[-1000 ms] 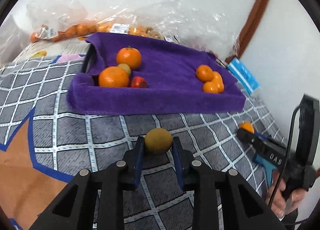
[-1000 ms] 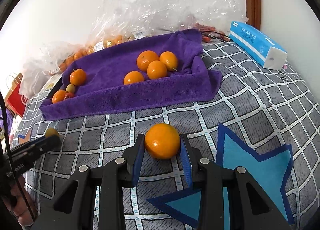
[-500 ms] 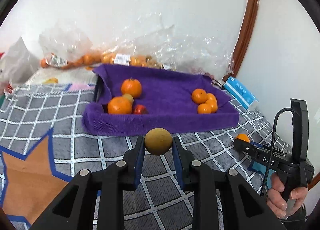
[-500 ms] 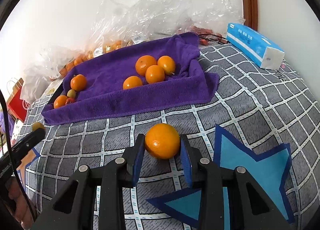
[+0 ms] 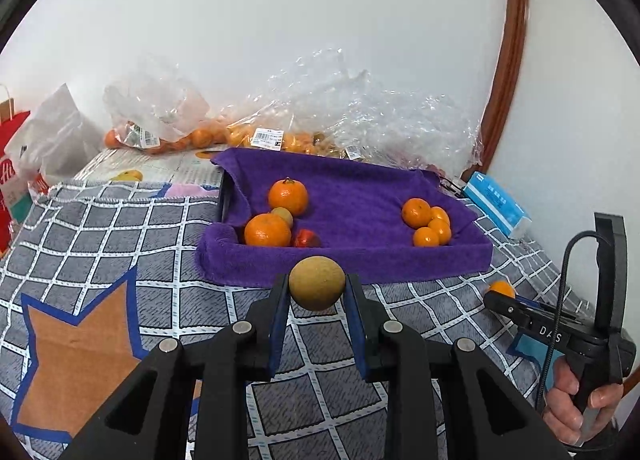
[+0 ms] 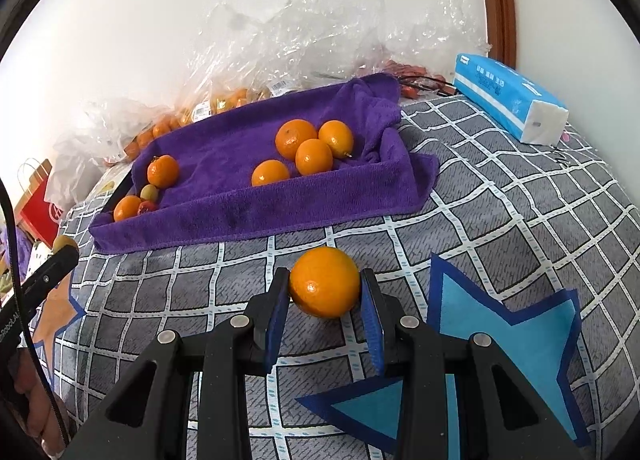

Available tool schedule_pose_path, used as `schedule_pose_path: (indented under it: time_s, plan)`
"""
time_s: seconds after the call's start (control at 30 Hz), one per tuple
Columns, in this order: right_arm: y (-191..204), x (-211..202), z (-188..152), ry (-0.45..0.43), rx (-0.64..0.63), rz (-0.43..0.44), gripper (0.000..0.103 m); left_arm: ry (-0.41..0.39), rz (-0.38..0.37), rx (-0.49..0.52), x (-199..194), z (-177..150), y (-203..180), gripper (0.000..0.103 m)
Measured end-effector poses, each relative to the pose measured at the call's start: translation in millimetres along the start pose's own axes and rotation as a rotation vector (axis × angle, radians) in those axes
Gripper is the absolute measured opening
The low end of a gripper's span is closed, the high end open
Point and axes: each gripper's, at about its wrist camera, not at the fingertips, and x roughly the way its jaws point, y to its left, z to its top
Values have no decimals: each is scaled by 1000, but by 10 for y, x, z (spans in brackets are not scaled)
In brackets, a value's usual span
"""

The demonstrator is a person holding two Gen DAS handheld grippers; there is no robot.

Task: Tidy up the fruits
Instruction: 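Carry the yellow-green fruit and the orange over the purple towel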

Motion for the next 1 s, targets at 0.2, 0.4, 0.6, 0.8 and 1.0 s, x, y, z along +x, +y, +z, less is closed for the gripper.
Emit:
schedule_pose_path:
  time_s: [0.2, 0.4, 0.6, 0.8, 1.0]
  plan:
    - [-5, 9, 4, 4, 6, 0, 35, -10, 17, -21, -10, 13, 47, 26]
    - [-6, -49, 94, 8, 5, 16, 35, -20, 24, -76, -77, 99, 129, 26]
    - [18, -163, 378, -43, -49, 3, 35, -25, 18, -66, -174, 405, 34, 26]
    - [22, -130, 843, -84, -73, 52, 35, -26, 26, -71, 6, 726, -35, 26]
    - [167, 69, 1168, -84, -119, 98, 35, -2, 28, -100, 431, 929, -48, 26]
